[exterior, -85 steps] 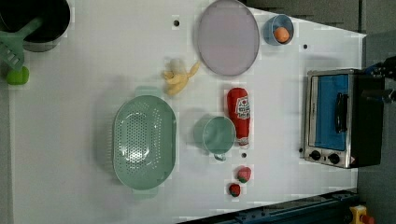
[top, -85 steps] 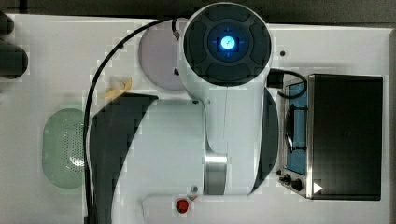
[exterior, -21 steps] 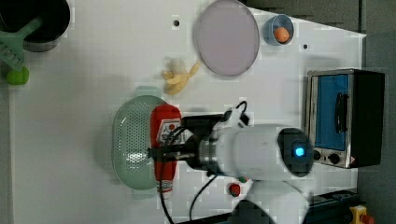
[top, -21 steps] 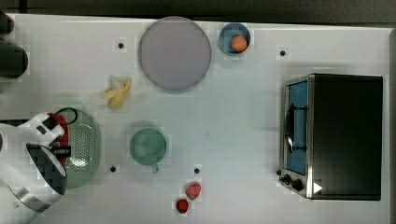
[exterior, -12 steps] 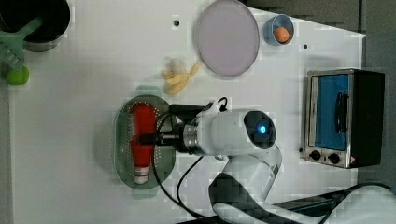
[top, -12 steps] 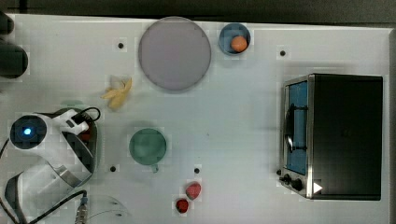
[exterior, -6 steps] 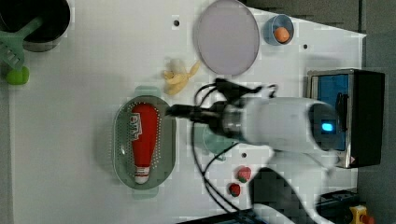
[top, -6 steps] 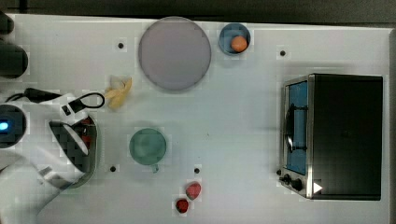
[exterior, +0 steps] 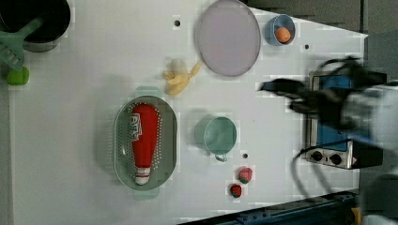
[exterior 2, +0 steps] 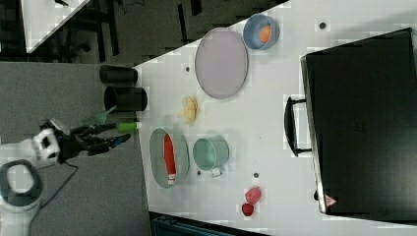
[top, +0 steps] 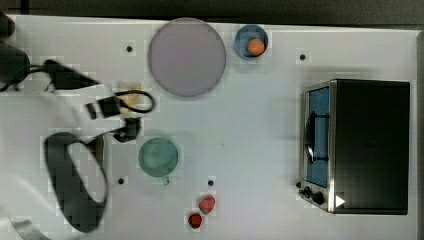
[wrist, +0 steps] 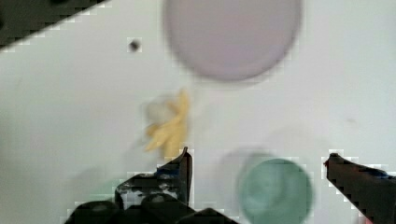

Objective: Pick Ketchup from the table and place it in strainer.

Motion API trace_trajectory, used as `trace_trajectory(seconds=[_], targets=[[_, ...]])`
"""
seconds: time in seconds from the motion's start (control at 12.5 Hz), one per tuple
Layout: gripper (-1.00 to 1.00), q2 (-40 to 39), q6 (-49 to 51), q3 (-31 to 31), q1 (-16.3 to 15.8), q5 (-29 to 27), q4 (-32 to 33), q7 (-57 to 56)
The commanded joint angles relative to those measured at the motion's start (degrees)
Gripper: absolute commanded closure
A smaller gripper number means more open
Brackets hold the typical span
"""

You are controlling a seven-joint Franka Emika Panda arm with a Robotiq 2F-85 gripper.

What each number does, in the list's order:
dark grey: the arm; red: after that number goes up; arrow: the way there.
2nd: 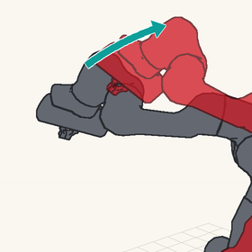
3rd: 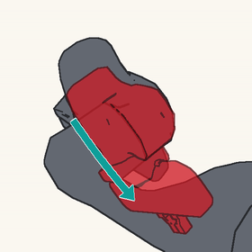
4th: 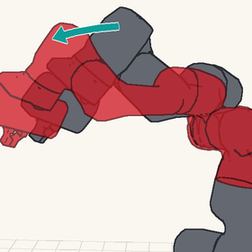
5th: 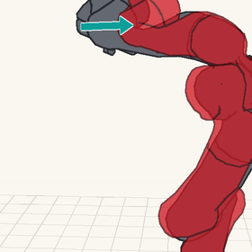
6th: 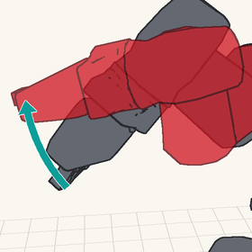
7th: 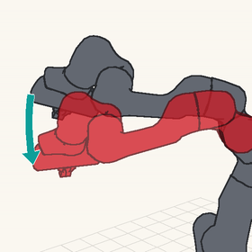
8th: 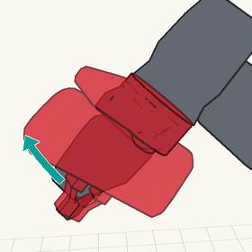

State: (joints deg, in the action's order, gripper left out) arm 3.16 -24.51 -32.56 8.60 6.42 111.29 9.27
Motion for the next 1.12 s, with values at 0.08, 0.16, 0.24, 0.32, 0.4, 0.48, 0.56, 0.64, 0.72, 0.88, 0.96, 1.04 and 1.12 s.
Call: trace_trajectory(seconds=[0.08, 0.16, 0.24, 0.32, 0.4, 0.48, 0.56, 0.64, 0.72, 0.88, 0.96, 1.04, 1.12], targets=[[-1.0, 1.73, 7.51, 8.51, 5.08, -4.17, -3.25, 3.18], [-1.0, 2.3, 9.02, 11.22, 5.13, -4.68, -4.59, 3.18], [-1.0, 2.59, 10.51, 13.6, 5.13, -4.72, -5.97, 3.04], [-1.0, 2.62, 12.46, 15.42, 5.14, -4.93, -7.28, 2.43], [-1.0, 2.61, 15.06, 16.77, 5.15, -5.24, -8.32, 2.06], [-1.0, 2.62, 17.88, 17.76, 5.15, -5.93, -9.2, 2.06], [-1.0, 2.62, 20.17, 18.62, 5.14, -6.09, -9.92, 1.88], [-1.0, 2.63, 21.1, 19.0, 5.15, -6.09, -10.38, 0.98], [-1.0, 2.64, 21.63, 19.32, 5.15, -6.1, -10.69, -0.33], [-1.0, 2.64, 22.0, 20.07, 5.21, -6.06, -11.1, -2.21], [-1.0, 2.56, 21.95, 20.52, 5.21, -6.09, -11.1, -2.2], [-1.0, 2.45, 22.0, 20.69, 5.21, -6.09, -11.04, -2.17], [-1.0, 2.3, 22.0, 20.81, 5.21, -6.08, -11.01, -2.17]])
